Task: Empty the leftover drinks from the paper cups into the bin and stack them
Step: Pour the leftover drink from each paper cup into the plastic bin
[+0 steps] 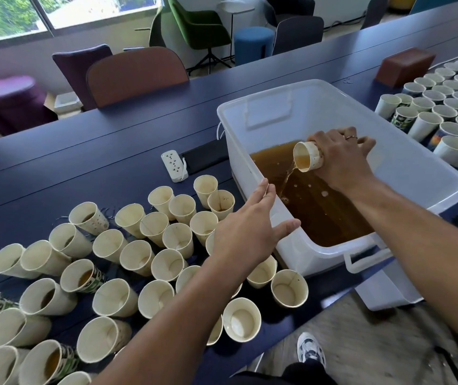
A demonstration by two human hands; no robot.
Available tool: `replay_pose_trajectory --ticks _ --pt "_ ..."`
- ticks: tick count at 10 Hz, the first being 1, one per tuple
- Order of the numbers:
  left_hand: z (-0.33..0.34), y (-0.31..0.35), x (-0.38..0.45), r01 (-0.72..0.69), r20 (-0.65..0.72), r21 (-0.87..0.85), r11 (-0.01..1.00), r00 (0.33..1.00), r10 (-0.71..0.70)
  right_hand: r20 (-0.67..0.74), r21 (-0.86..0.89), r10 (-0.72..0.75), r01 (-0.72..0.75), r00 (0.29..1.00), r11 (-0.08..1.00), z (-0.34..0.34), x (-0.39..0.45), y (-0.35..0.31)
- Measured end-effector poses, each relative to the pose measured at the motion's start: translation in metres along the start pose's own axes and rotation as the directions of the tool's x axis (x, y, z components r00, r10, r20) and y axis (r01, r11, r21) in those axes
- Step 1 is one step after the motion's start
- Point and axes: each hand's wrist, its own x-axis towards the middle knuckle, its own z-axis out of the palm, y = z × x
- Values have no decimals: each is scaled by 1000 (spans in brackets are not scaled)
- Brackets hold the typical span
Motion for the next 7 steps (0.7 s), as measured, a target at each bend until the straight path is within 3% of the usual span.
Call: replay_pose_trajectory --ticks 2,7 --pt "-1 1 -1 9 4 6 1000 1000 -9 -37 -108 -164 159 986 981 -3 -3 -10" --pt "3 -2 2 2 -3 -11 1000 1000 -2 -29 -100 -157 153 987 983 -1 -3 -10"
